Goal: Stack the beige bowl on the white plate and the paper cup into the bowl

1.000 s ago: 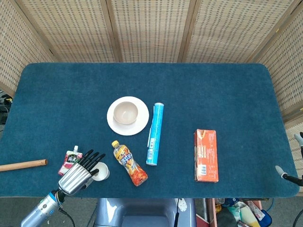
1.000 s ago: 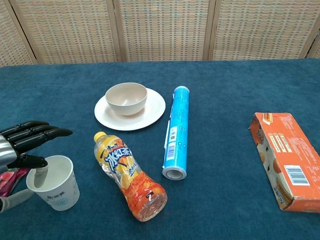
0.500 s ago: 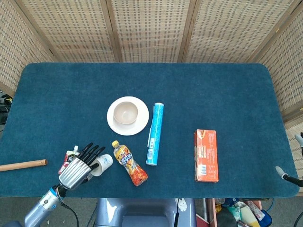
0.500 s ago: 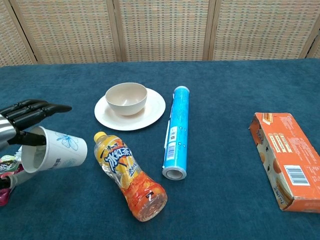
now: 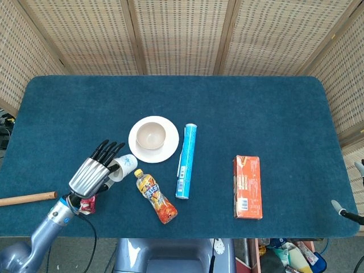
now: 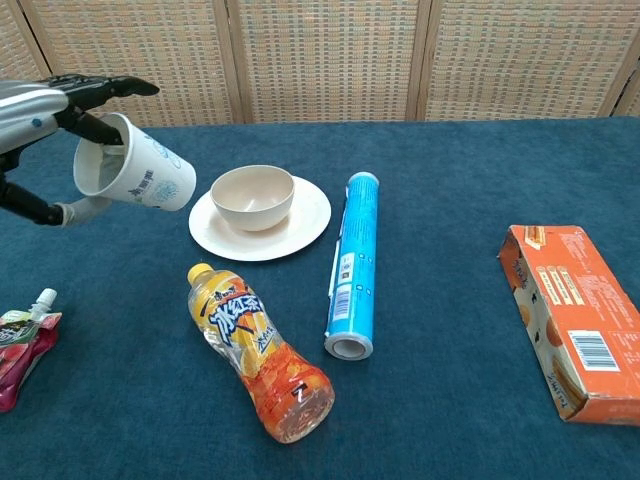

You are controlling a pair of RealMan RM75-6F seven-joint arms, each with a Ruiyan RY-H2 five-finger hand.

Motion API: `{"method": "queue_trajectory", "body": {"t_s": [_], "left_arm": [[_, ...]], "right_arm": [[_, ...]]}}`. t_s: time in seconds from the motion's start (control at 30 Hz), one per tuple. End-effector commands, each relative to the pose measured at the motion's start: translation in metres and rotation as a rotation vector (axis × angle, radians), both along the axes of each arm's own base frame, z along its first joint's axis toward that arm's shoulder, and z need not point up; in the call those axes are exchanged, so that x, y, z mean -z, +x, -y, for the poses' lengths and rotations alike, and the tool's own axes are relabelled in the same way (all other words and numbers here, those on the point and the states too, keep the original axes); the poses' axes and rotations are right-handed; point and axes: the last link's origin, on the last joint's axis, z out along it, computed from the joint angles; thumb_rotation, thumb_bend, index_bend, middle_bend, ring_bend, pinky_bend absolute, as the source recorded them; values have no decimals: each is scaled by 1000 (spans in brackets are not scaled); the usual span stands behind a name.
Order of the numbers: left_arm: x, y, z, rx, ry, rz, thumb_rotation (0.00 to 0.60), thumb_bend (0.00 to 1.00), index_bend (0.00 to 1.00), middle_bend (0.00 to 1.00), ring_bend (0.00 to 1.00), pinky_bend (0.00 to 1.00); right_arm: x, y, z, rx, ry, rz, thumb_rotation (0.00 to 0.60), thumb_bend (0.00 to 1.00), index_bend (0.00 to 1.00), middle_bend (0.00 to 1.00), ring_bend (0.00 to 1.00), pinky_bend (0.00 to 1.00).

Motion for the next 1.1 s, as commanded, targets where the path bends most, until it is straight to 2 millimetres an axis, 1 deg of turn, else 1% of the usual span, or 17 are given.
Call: {"method": "queue_trajectory", "body": {"t_s": [0.03, 0.33, 0.57, 0.83, 1.1], "left_arm": [[-8, 34, -35, -49, -27, -25, 600, 421, 639, 0, 0, 0], [-2, 71, -81, -155, -49, -26, 600, 431, 640, 0, 0, 0], [5, 91, -109, -235, -50, -73, 600, 435, 640, 0, 0, 0], [24, 103, -128, -330, -58, -133, 600, 441, 640, 0, 0, 0], [37, 110, -139, -393, -67, -177, 600, 451, 640, 0, 0, 0]], "right_arm": [[-1, -1, 0, 0, -1, 4, 600, 170, 0, 0, 0, 0], [-2, -4, 0, 6, -3, 24, 600, 171, 0, 0, 0, 0], [-1, -8, 3, 18, 9, 34, 600, 170, 0, 0, 0, 0], [-1, -11, 5, 22, 6, 34, 600, 171, 0, 0, 0, 0], [-1, -16, 7, 40, 8, 33, 600, 170, 0, 0, 0, 0]]}}
